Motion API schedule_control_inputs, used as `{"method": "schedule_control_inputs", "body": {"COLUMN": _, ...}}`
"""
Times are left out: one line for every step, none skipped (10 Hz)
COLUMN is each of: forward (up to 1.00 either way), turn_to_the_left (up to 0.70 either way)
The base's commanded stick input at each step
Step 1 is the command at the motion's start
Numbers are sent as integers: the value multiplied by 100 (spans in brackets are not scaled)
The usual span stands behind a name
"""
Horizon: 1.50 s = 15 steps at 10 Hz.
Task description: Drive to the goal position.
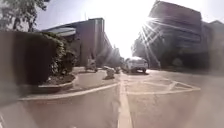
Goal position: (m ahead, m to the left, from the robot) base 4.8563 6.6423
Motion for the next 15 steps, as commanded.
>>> {"method": "schedule_control_inputs", "body": {"forward": 45, "turn_to_the_left": 0}}
{"method": "schedule_control_inputs", "body": {"forward": 45, "turn_to_the_left": 0}}
{"method": "schedule_control_inputs", "body": {"forward": 45, "turn_to_the_left": 7}}
{"method": "schedule_control_inputs", "body": {"forward": 45, "turn_to_the_left": 19}}
{"method": "schedule_control_inputs", "body": {"forward": 45, "turn_to_the_left": 27}}
{"method": "schedule_control_inputs", "body": {"forward": 45, "turn_to_the_left": 27}}
{"method": "schedule_control_inputs", "body": {"forward": 45, "turn_to_the_left": 27}}
{"method": "schedule_control_inputs", "body": {"forward": 45, "turn_to_the_left": 27}}
{"method": "schedule_control_inputs", "body": {"forward": 45, "turn_to_the_left": 27}}
{"method": "schedule_control_inputs", "body": {"forward": 45, "turn_to_the_left": 27}}
{"method": "schedule_control_inputs", "body": {"forward": 45, "turn_to_the_left": 13}}
{"method": "schedule_control_inputs", "body": {"forward": 45, "turn_to_the_left": 0}}
{"method": "schedule_control_inputs", "body": {"forward": 45, "turn_to_the_left": 0}}
{"method": "schedule_control_inputs", "body": {"forward": 45, "turn_to_the_left": 0}}
{"method": "schedule_control_inputs", "body": {"forward": 45, "turn_to_the_left": 0}}
